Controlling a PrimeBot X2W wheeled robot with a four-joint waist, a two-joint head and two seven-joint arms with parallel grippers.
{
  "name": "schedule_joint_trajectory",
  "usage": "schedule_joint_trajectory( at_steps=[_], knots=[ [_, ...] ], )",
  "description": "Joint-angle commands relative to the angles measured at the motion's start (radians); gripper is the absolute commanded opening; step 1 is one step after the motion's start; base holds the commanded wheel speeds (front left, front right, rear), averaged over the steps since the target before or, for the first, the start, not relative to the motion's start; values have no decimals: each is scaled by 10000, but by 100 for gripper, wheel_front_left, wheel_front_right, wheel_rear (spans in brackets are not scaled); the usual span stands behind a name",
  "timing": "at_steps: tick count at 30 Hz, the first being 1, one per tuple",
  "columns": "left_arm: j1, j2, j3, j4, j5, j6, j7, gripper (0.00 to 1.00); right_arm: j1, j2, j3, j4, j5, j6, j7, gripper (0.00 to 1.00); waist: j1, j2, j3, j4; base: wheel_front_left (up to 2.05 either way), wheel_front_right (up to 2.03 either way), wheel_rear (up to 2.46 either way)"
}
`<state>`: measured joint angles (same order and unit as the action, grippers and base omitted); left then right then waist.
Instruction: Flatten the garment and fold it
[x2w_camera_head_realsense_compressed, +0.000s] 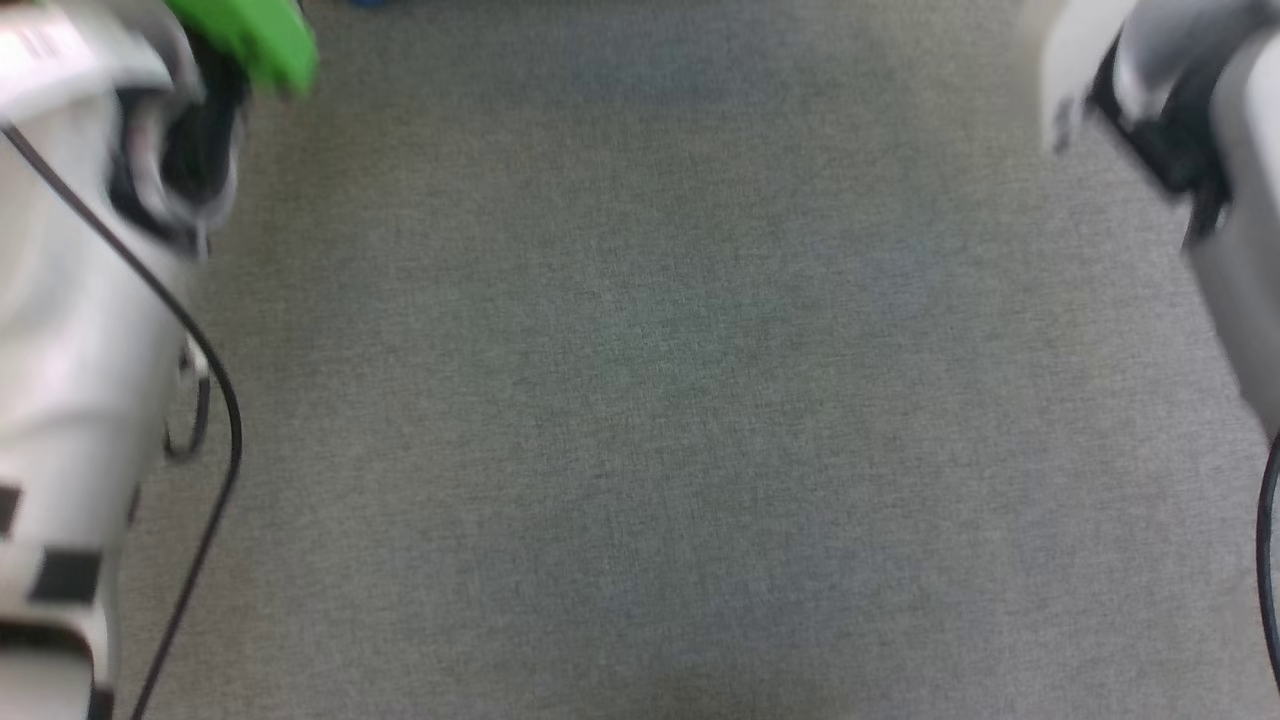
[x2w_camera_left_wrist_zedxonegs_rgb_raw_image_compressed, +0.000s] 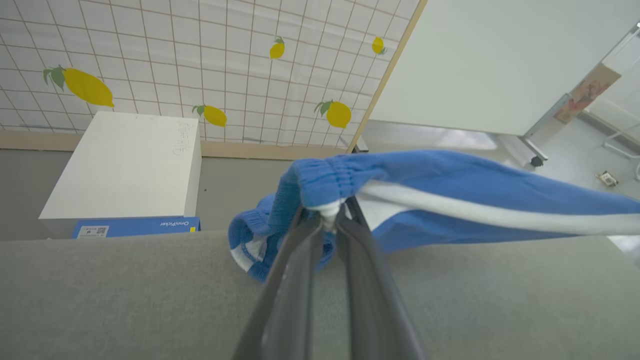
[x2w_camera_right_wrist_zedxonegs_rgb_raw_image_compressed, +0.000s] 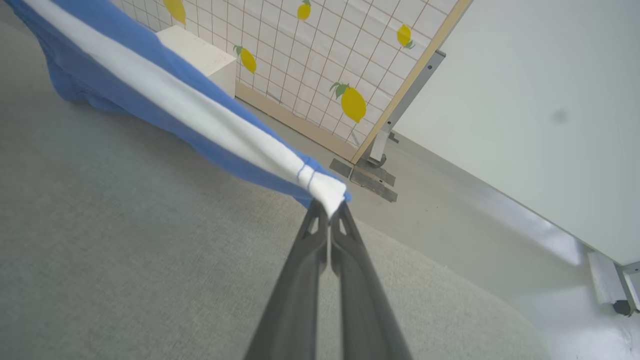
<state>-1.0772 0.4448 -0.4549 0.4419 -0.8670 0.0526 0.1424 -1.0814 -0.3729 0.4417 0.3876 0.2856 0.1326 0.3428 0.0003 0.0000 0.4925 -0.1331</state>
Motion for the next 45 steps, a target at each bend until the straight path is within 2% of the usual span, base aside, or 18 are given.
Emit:
schedule_joint_trajectory(
  at_steps=[1, 6, 9, 12, 14, 18, 24, 28, 32, 35, 40, 45],
  knots=[
    [695, 227, -123, -210, 115, -3, 83, 0, 580, -263, 223, -243, 339, -19, 158, 0, -3, 0, -664, 254, 0, 0, 0],
    [3479, 567, -481, -1525, -249, 344, 364, 0, 2942, -1113, 397, -1539, 1276, -19, 713, 0, -3, 0, -1567, 489, 0, 0, 0],
    [5262, 780, -688, -2626, -579, 750, 647, 0, 4763, -1434, -216, -2468, 1530, -19, 955, 0, -3, 0, -1999, 646, 0, 0, 0],
    [6852, 1035, -841, -3643, -908, 1198, 911, 0, 6578, -1469, -1026, -3306, 1527, -19, 1259, 0, -3, 0, -2355, 727, 0, 0, 0],
    [7840, 1225, -911, -4256, -1129, 1478, 1039, 0, 7800, -1365, -1680, -3832, 1367, -19, 1519, 0, -3, 0, -2564, 769, 0, 0, 0],
    [9583, 1392, -953, -5392, -1530, 2095, 1016, 0, 10187, -693, -2870, -4909, 901, -19, 2163, 0, -3, 0, -2984, 850, 0, 0, 0],
    [11444, 1741, -1238, -6389, -1696, 2785, 1076, 0, 12756, 309, -3740, -5951, 198, -19, 3308, 0, -3, 0, -3420, 851, 0, 0, 0],
    [12247, 1851, -1451, -6977, -1871, 3076, 1248, 0, 13888, 809, -4119, -6492, -79, -19, 4250, 0, -3, 0, -3594, 834, 0, 0, 0],
    [12401, 1751, -1430, -7484, -1888, 3059, 1041, 0, 14136, 1079, -4463, -7262, -267, -19, 4407, 0, -3, 0, -3710, 902, 0, 0, 0],
    [12108, 1601, -1384, -7589, -1731, 2922, 809, 0, 13724, 995, -4424, -7698, -414, -19, 4296, 0, -3, 0, -3745, 956, 0, 0, 0],
    [11061, 1200, -1442, -7393, -1444, 2683, 766, 0, 12062, 277, -3918, -7730, -575, -19, 4133, 0, -3, 0, -3636, 1130, 0, 0, 0],
    [9744, 616, -1431, -6991, -1283, 2546, 838, 0, 9830, -566, -3133, -6825, -435, -19, 3972, 0, -3, 0, -3181, 1473, 0, 0, 0]
  ],
)
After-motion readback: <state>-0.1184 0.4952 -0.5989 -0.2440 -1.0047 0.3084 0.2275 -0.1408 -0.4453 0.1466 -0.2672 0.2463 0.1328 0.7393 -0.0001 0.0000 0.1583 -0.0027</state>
